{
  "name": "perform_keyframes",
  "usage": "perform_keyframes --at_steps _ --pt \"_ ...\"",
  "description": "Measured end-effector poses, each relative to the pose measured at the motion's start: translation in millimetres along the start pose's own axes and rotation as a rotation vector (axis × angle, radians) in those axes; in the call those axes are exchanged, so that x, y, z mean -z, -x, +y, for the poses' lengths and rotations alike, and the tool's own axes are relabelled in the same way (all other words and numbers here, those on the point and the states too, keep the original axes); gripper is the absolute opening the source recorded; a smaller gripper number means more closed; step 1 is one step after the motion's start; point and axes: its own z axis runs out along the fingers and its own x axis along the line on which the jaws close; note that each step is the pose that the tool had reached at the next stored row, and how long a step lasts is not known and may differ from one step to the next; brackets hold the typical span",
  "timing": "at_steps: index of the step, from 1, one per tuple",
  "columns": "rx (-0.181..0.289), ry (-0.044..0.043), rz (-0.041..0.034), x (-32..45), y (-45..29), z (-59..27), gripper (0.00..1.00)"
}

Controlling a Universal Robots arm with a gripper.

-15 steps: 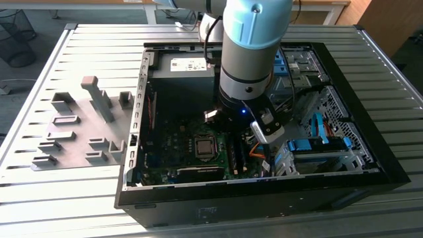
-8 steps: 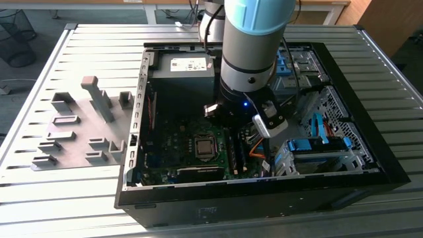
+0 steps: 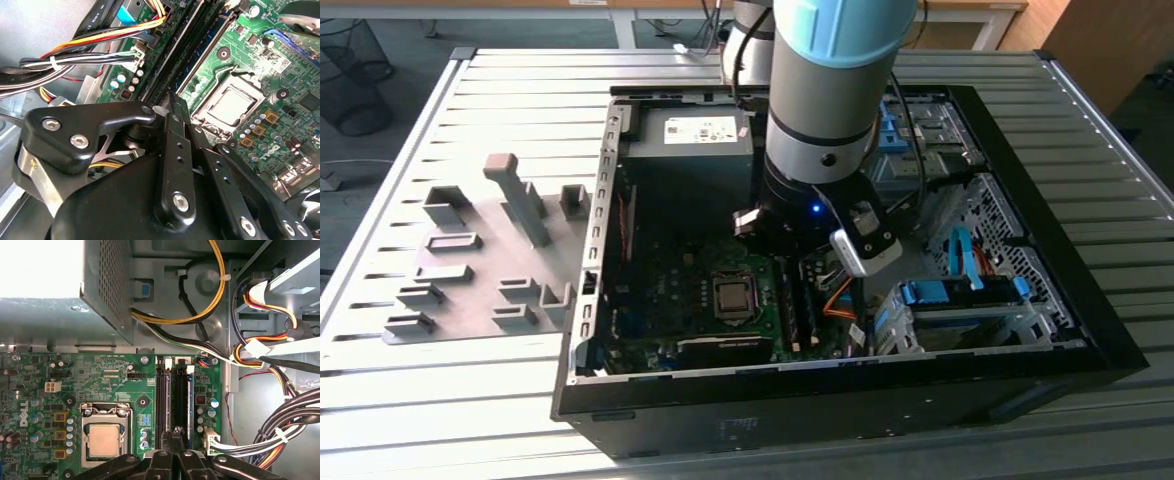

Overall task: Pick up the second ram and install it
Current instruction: 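Press down the second ram until it locks into place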

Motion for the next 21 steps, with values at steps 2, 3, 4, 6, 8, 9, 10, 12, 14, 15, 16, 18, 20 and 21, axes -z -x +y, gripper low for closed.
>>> perform_keyframes --at_steps 2,3,4,6,8,9,10,12,14,15,16,18,20,21 --pt "0.000 -0.0001 0.0000 0.1 0.0 0.0 0.11" --pt "0.000 -0.0002 0.0001 0.0 0.0 0.0 0.11" --pt "0.000 0.0002 0.0000 -0.9 0.0 0.0 0.11" --pt "0.000 0.0018 0.0000 -4.2 -0.2 -0.2 0.11" --pt "0.000 0.0024 0.0000 -7.3 0.0 -0.3 0.11" --pt "0.000 0.0026 0.0000 -8.4 0.0 -0.3 0.11" --pt "0.000 0.0027 0.0001 -9.6 0.0 -0.4 0.11" --pt "0.000 0.0027 0.0001 -11.3 0.0 -0.5 0.11" --pt "0.000 0.0021 0.0004 -12.7 -0.1 -0.7 0.11" --pt "0.000 0.0020 0.0005 -13.5 -0.1 -0.7 0.11" --pt "0.000 0.0022 0.0005 -14.3 -0.1 -0.7 0.11" --pt "0.000 0.0025 0.0012 -16.1 -0.2 -0.8 0.11" --pt "0.000 0.0019 0.0030 -17.2 -0.2 -0.9 0.11" --pt "0.000 0.0020 0.0031 -17.2 -0.2 -0.9 0.11"
